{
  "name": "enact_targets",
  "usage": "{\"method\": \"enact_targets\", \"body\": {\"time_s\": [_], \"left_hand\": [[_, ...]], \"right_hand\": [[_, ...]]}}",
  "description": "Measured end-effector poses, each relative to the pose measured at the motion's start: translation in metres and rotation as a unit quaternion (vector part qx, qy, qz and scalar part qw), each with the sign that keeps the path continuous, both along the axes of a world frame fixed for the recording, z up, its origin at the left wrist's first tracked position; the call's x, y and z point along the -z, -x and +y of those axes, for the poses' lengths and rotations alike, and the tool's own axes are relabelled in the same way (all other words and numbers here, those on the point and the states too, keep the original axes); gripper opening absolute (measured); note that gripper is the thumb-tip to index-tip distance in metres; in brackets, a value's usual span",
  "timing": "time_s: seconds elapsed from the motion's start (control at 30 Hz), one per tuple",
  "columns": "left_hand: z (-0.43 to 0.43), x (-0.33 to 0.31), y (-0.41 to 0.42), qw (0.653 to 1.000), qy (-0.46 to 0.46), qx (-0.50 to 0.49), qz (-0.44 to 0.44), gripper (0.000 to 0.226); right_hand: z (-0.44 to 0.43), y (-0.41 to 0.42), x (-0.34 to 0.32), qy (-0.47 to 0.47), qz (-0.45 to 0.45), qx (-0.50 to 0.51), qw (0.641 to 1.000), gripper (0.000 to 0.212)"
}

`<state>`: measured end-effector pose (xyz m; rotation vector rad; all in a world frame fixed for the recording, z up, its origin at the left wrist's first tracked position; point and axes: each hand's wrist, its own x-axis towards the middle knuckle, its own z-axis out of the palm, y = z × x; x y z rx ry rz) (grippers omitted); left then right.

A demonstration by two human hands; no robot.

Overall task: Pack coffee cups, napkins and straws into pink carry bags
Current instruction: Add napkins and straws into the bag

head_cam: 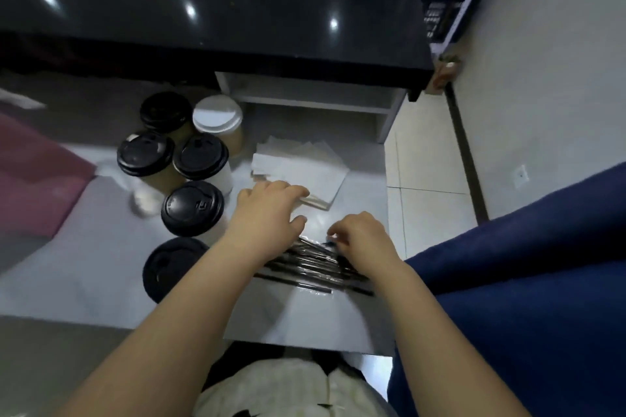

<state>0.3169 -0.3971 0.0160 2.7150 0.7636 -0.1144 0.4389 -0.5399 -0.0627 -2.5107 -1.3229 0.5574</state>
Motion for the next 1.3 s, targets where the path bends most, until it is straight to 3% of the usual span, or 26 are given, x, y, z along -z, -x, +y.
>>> {"method": "enact_targets", "body": {"time_s": [0.17,0.43,0.6,0.7,0.87,1.0,1.07,1.17,1.3], "left_hand": [[-0.029,0.017,0.022,0.995,0.023,-0.093,0.013,0.042],[-0.047,0.026,0.049,0.985,0.046,-0.168,-0.014,0.039],[-0.052,0.023,0.057,0.981,0.050,-0.183,-0.046,0.036],[-0.052,0.022,0.058,0.978,0.048,-0.193,-0.056,0.036],[-0.054,0.022,0.056,0.979,0.048,-0.193,-0.050,0.037],[-0.052,0.021,0.057,0.979,0.046,-0.194,-0.048,0.035],[-0.051,0.020,0.058,0.978,0.042,-0.196,-0.048,0.034],[-0.048,0.016,0.057,0.977,0.040,-0.201,-0.052,0.036],[-0.046,0.008,0.053,0.978,0.041,-0.198,-0.057,0.037]], "right_hand": [[0.010,0.005,0.025,-0.057,0.012,-0.015,0.998,0.018],[0.017,0.000,0.029,-0.041,0.019,-0.049,0.998,0.010],[0.018,-0.013,0.018,-0.089,0.176,0.041,0.979,0.009],[0.019,-0.022,0.015,-0.099,0.141,0.017,0.985,0.009],[0.023,-0.016,0.025,-0.022,0.075,-0.082,0.994,0.014],[0.020,-0.012,0.031,-0.053,0.066,-0.061,0.995,0.004],[0.019,-0.011,0.031,-0.055,0.076,-0.041,0.995,0.018],[0.023,-0.010,0.022,-0.024,0.098,-0.034,0.994,0.024],[0.028,-0.018,0.006,0.028,0.096,-0.037,0.994,0.012]]}}
